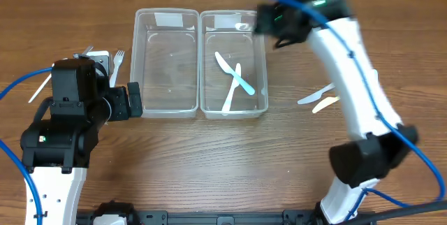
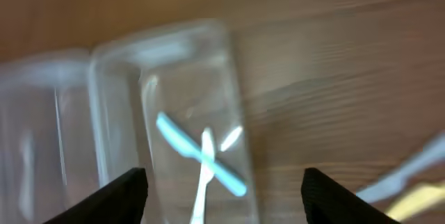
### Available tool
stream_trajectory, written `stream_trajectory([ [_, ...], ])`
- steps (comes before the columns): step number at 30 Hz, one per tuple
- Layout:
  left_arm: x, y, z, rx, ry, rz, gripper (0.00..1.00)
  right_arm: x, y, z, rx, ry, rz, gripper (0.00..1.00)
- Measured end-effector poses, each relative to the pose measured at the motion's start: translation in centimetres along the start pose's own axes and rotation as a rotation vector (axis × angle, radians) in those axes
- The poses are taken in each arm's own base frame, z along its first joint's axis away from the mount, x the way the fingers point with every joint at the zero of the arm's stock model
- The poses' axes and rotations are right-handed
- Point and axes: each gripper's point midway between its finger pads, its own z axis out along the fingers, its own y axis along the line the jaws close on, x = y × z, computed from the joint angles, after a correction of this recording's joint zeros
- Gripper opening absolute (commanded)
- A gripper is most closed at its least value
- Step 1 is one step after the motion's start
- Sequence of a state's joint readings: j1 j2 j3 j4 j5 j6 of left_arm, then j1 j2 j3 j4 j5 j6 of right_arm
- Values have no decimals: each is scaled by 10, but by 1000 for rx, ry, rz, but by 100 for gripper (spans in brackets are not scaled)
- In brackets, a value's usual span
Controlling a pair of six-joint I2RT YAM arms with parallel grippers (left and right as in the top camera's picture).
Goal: Pack container
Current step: 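Carry the light-blue knife into the right container and release, then lower the right gripper onto the yellow knife and grasp it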
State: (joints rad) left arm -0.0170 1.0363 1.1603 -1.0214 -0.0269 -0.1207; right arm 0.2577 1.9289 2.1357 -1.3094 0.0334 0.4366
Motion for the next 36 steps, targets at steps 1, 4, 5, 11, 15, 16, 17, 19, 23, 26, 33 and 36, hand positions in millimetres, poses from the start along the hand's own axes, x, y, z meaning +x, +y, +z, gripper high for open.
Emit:
stream_trajectory([
  [1,0,0,0,0,0,0,100,-11,-17,-10,13,-22,64,75],
  [4,0,0,0,0,0,0,100,-34,-93,-34,87,-54,305,86],
  [5,0,0,0,0,0,0,100,-37,-117,-36,108,-55,375,86],
  [11,0,0,0,0,-2,0,100,-22,-209,-17,193,17,637,86],
  [15,-1,0,0,0,-3,0,100,10,-250,20,241,101,737,84],
  [16,-1,0,0,1,-4,0,100,16,-254,31,244,108,743,84],
  [17,-1,0,0,0,-3,0,100,23,-257,40,249,122,747,84],
  [19,-1,0,0,0,-3,0,100,39,-260,57,254,156,755,83],
  [23,0,0,0,0,-1,0,100,64,-265,82,268,208,781,82],
  [26,0,0,0,0,0,0,100,68,-269,96,275,226,792,81],
  [33,0,0,0,0,1,0,100,81,-277,123,310,276,849,79],
  [36,0,0,0,0,1,0,100,83,-279,129,321,277,876,79],
])
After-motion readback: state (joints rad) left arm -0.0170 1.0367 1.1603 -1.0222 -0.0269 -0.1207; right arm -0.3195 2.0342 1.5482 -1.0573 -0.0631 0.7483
